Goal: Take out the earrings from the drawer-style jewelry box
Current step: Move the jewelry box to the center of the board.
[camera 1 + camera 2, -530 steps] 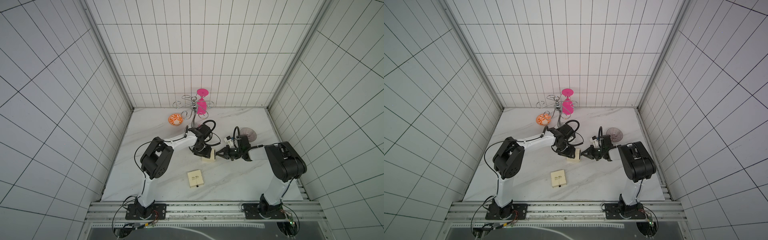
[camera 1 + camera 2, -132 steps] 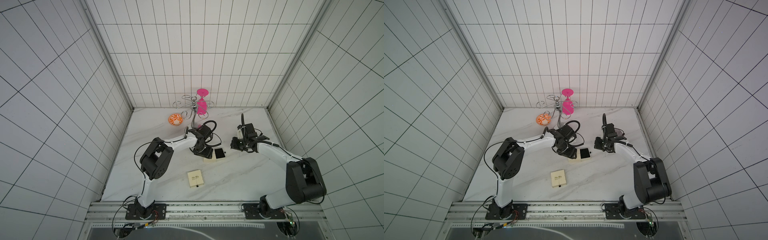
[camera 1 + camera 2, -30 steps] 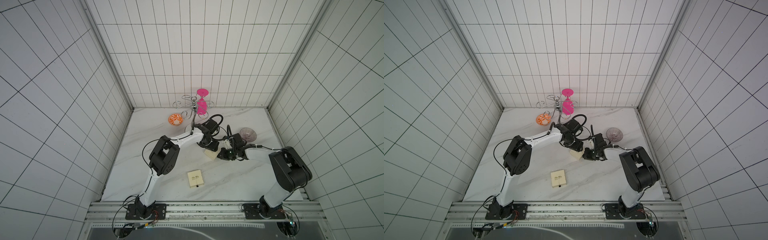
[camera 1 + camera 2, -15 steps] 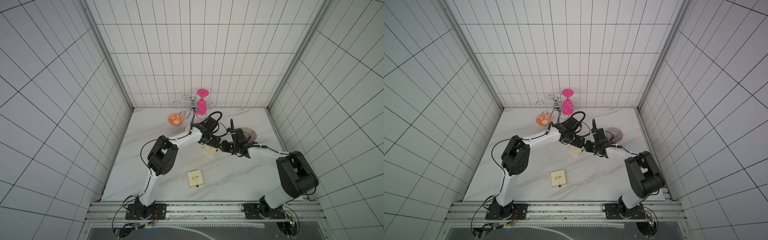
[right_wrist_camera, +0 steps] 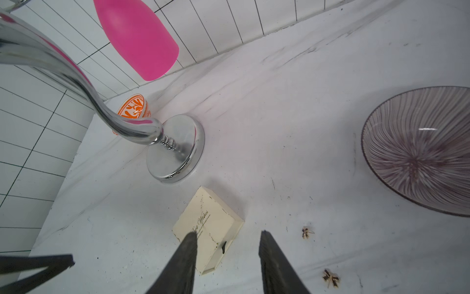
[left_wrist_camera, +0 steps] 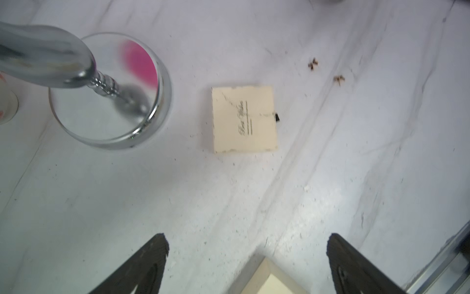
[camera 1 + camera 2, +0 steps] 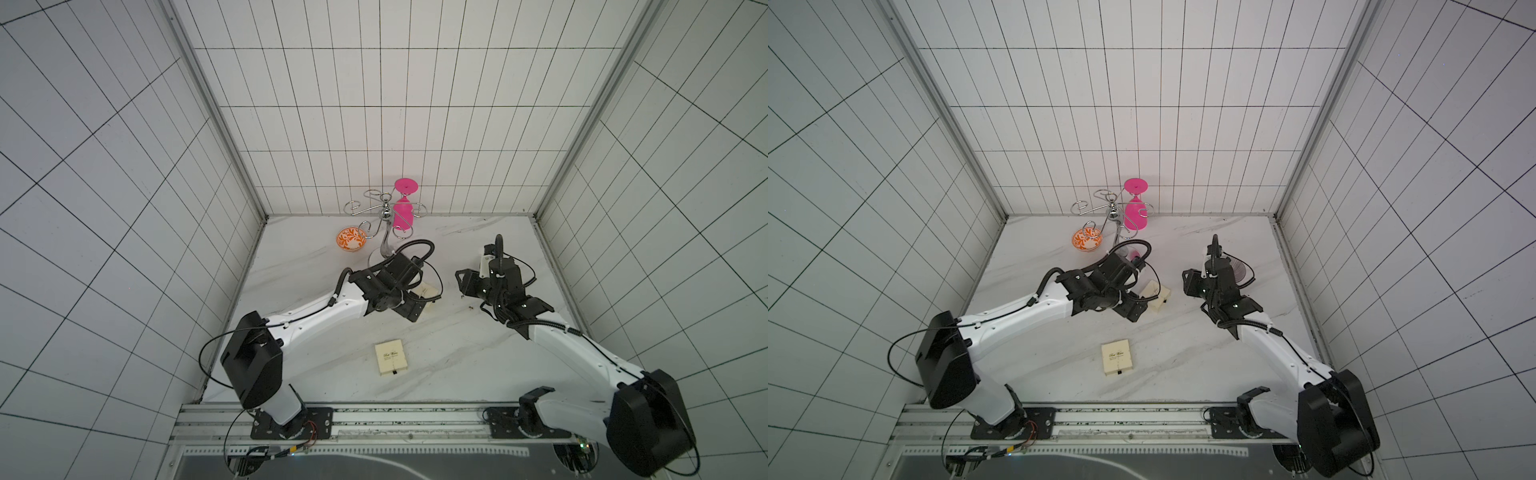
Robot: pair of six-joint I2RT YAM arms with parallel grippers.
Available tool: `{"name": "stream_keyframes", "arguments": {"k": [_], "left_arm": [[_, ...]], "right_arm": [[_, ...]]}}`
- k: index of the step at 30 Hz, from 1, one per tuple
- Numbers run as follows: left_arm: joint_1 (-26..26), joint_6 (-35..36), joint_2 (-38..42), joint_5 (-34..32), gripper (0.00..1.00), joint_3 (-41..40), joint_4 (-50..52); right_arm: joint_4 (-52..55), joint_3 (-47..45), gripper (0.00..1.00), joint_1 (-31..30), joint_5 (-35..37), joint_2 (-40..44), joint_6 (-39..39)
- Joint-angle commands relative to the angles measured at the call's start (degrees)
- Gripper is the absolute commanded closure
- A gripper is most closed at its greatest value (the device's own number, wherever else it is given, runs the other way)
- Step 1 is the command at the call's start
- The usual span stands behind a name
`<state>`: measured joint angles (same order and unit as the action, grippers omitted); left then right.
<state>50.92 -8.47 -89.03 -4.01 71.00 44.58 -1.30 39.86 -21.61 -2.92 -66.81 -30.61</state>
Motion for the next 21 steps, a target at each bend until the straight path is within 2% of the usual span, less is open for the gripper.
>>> {"name": "stream_keyframes", "arguments": {"k": [1, 4, 9, 21], "left_arm": [[4.0, 2.3, 0.9, -4.3, 0.03, -1.0, 9.0], [6.5, -2.0, -3.3, -4.0, 0.03, 1.6, 19.6], [7.8, -6.1, -7.6, -6.8, 0.03, 4.5, 25.6], [10.7, 1.2, -11.1, 0.6, 0.03, 6.3, 28.6]], "right_arm": [[-1.7, -4.1, 0.55, 0.6, 1.6, 0.2, -1.2], [-1.8, -4.4, 0.54, 0.6, 0.4, -1.1, -1.0], [-2.8, -4.1, 0.54, 0.7, -1.5, -3.3, -0.9], [-4.3, -5.1, 0.54, 0.7, -1.4, -4.2, -0.2]]}}
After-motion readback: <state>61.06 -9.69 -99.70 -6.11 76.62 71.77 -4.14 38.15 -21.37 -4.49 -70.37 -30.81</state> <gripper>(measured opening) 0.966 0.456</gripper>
